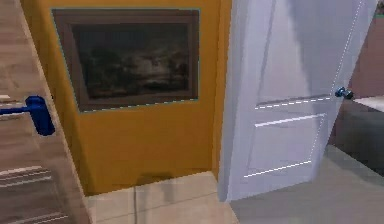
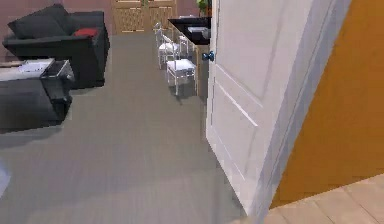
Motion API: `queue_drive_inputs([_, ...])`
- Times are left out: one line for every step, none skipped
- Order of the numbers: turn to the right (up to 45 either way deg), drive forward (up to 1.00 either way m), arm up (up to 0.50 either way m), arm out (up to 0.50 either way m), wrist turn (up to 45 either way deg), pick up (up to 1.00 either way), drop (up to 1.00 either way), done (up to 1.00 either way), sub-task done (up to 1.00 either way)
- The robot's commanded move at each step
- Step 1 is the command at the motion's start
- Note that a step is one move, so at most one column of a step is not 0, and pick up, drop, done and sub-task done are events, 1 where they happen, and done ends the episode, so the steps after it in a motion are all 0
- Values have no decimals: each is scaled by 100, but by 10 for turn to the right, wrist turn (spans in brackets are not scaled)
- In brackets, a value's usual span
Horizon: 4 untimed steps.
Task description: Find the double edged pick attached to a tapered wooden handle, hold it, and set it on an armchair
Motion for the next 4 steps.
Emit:
queue_drive_inputs([0,5,0,0,0,0,0,0,0])
queue_drive_inputs([-450,0,0,0,0,0,0,0,0])
queue_drive_inputs([-450,0,0,0,0,0,0,0,0])
queue_drive_inputs([-30,0,0,0,0,0,0,0,0])
